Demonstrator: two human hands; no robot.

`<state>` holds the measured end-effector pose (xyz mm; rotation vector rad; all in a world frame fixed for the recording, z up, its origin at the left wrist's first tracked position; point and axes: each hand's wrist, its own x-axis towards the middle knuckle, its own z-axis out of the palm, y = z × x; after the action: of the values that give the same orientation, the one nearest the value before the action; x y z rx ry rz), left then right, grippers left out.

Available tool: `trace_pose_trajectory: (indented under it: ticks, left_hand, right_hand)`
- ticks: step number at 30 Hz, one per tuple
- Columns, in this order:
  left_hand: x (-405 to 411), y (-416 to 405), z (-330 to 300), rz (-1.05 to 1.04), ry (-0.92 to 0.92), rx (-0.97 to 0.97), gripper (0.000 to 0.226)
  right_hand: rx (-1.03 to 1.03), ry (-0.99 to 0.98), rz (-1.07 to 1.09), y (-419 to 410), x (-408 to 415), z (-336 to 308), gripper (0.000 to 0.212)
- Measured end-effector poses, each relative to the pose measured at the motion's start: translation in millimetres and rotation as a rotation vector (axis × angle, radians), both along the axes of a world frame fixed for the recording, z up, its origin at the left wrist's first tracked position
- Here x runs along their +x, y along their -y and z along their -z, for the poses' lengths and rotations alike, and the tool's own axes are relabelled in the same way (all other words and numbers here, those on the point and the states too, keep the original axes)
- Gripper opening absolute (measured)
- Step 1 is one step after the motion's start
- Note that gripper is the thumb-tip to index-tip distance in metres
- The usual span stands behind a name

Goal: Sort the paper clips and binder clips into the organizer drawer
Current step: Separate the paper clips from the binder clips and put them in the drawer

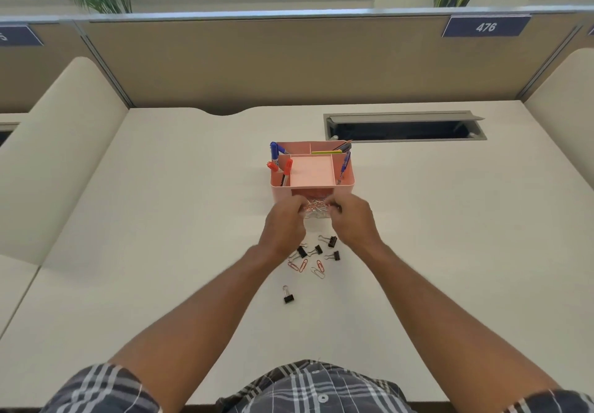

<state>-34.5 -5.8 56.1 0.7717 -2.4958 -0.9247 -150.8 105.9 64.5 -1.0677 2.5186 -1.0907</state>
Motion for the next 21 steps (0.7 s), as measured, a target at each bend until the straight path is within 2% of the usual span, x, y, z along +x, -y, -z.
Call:
trace_pose_trajectory:
  ticks: [5, 9, 11, 15, 17, 21]
  left_hand:
    - [-24, 14, -13, 0.032, 0.027, -0.001, 0.016]
    - [-14, 14, -6, 0.012, 0.008, -0.029, 0.016]
    - [2, 9, 5, 0.007, 0.015, -0.057, 0.013]
    - [42, -15, 39, 0.013, 0.161, -0.090, 0.007]
    - [56, -28, 54, -0.020, 0.258, -0.099, 0.012]
    - [65, -46, 69, -0.055, 0.408, -0.115, 0.023]
  right_hand:
    - [0.101, -0.063, -0.025, 29, -8, -5, 0.025]
    - [0.030, -0.057, -0.036, 19, 0, -4, 0.022]
    - [0.068, -0.048, -0.046, 4, 9, 3, 0.018]
    - [0.333, -0.005, -0.070, -27, 35, 33, 0.019]
    - [0.438, 0.011, -0.083, -36, 49, 48, 0.021]
    - [0.476, -0.013, -0.079, -38, 67, 65, 0.022]
